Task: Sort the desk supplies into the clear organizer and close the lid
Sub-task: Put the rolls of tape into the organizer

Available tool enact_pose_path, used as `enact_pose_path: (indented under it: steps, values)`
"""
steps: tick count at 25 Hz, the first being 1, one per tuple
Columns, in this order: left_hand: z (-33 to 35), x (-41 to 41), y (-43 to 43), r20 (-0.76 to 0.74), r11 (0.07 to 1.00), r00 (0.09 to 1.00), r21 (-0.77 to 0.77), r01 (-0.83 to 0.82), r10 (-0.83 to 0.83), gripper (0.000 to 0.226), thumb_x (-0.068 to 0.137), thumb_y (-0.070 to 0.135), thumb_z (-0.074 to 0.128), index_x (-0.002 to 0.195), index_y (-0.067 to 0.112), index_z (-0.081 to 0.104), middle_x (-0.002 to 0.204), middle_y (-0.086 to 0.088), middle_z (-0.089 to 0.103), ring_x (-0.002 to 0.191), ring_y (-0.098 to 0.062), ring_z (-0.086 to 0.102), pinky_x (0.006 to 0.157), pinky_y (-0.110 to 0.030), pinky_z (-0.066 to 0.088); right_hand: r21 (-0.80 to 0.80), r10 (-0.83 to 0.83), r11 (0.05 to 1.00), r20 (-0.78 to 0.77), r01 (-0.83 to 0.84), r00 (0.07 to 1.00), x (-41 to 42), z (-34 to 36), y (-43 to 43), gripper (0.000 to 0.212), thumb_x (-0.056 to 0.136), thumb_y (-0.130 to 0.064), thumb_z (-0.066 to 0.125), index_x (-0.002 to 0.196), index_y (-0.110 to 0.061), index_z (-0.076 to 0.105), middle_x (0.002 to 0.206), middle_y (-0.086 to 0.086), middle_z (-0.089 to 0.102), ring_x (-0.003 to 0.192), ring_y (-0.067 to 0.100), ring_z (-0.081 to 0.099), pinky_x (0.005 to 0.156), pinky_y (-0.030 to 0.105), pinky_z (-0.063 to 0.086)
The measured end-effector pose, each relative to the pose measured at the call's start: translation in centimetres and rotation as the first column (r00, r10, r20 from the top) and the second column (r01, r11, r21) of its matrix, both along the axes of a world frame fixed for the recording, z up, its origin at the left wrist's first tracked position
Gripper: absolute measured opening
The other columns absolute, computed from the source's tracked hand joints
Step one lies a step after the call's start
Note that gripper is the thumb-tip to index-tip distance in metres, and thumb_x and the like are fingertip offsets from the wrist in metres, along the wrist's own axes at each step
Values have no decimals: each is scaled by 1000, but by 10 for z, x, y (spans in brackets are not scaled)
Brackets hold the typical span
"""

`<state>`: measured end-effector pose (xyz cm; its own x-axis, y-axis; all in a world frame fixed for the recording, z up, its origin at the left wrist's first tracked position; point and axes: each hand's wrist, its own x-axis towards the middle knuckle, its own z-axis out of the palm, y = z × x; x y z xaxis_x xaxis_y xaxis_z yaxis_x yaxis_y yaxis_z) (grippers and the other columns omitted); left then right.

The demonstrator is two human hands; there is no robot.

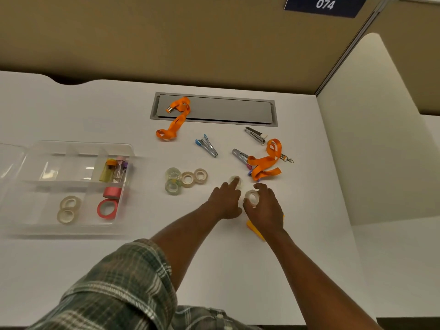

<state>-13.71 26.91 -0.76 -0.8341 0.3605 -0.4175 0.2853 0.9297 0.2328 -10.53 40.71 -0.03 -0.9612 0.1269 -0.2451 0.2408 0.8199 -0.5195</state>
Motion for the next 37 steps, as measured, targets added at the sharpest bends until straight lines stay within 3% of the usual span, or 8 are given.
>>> enact_pose_path:
  steps: [6, 10, 15, 21, 25, 29, 32, 37]
  values:
    - [-8, 26, -17, -94, 998, 994, -43, 49, -53, 44, 91, 37, 53, 124, 7, 54, 148, -18, 38, 120, -33, 46, 92, -41, 41, -27, -7, 1000, -16, 6, 1000, 3, 7, -10, 58, 86, -36, 73, 136, -17, 49, 131, 6, 59, 117, 23, 59, 89, 32, 49]
    - [-11, 49, -48, -61, 981, 992, 168, -100, 111, 37, 90, 33, 57, 118, 9, 59, 133, -13, 50, 108, -33, 52, 88, -40, 45, -78, -15, 997, 8, 16, 1000, 7, 8, -34, 54, 87, -34, 71, 134, -18, 50, 128, 7, 61, 115, 23, 59, 85, 29, 47]
    - [8, 73, -103, 48, 772, 917, 524, -361, 396, 16, 86, 20, 64, 95, 16, 53, 98, 2, 57, 89, -23, 58, 72, -31, 42, -210, -67, 975, 46, 75, 997, 15, 9, -81, 41, 93, -32, 63, 130, -18, 55, 123, 7, 67, 109, 24, 63, 91, 36, 54]
    - [37, 95, -186, 68, 548, 779, 673, -497, 623, 17, 85, 23, 68, 96, 18, 55, 87, 7, 61, 76, -9, 56, 64, -16, 42, -507, -110, 841, 185, 190, 977, 28, 22, -161, 21, 94, -28, 54, 114, -24, 59, 99, 3, 70, 86, 20, 69, 76, 37, 61]
    - [43, 113, -255, -19, 476, 675, 724, -500, 737, 24, 87, 22, 68, 110, 18, 61, 94, 7, 61, 85, -8, 59, 70, -16, 48, -558, 52, 829, 130, 30, 990, 34, 37, -235, 28, 90, -39, 60, 116, -28, 58, 99, -6, 71, 76, 12, 72, 70, 36, 60]
    - [42, 133, -321, -188, 540, 593, 681, -495, 783, 31, 86, 20, 68, 115, 17, 57, 102, 5, 59, 86, -6, 57, 68, -15, 44, -468, 274, 852, 15, -236, 962, 36, 45, -311, 38, 87, -45, 67, 120, -30, 56, 105, -19, 64, 87, 11, 68, 77, 29, 55]
    - [35, 146, -360, -266, 592, 566, 605, -533, 781, 32, 84, 21, 71, 114, 15, 59, 110, -2, 55, 88, -13, 61, 68, -21, 48, -342, 457, 825, -65, -450, 887, 39, 43, -357, 46, 88, -41, 69, 128, -23, 55, 116, -12, 63, 99, 12, 64, 81, 22, 46]
    - [26, 157, -396, -240, 601, 571, 520, -607, 785, 25, 78, 17, 77, 97, 10, 63, 106, -7, 50, 71, -15, 56, 63, -22, 41, -125, 621, 762, -138, -636, 771, 37, 28, -399, 47, 85, -35, 69, 128, -24, 54, 125, -3, 64, 110, 18, 61, 87, 35, 53]
